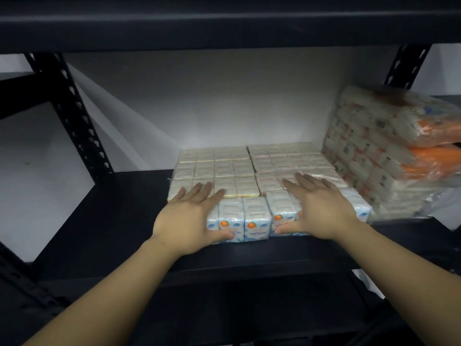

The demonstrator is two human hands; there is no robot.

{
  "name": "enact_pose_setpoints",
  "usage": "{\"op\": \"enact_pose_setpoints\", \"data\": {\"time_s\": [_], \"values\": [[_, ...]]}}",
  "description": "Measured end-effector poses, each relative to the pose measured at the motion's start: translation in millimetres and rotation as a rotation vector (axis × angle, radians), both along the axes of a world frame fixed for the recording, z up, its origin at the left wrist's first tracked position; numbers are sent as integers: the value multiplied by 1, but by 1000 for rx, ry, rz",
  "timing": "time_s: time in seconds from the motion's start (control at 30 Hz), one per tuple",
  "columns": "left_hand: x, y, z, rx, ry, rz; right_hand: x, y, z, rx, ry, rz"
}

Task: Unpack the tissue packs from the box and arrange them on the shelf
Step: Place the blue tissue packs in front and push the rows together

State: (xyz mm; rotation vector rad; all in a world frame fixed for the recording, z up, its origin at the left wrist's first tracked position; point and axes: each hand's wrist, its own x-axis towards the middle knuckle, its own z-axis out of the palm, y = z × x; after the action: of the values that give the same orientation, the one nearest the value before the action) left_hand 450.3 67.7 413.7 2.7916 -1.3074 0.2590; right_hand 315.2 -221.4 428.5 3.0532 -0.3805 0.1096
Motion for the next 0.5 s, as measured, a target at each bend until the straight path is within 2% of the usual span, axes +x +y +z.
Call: {"op": "enact_pose_setpoints", "data": {"time_s": [0.23,0.4,0.5], "values": [[-16,1,7,80,41,55,-13,8,6,122,-15,0],[-26,-13,4,41,52,-47,-13,22,4,105,-37,100],[-26,-17,0,20,45,-40,-13,21,3,118,-20,133]]}}
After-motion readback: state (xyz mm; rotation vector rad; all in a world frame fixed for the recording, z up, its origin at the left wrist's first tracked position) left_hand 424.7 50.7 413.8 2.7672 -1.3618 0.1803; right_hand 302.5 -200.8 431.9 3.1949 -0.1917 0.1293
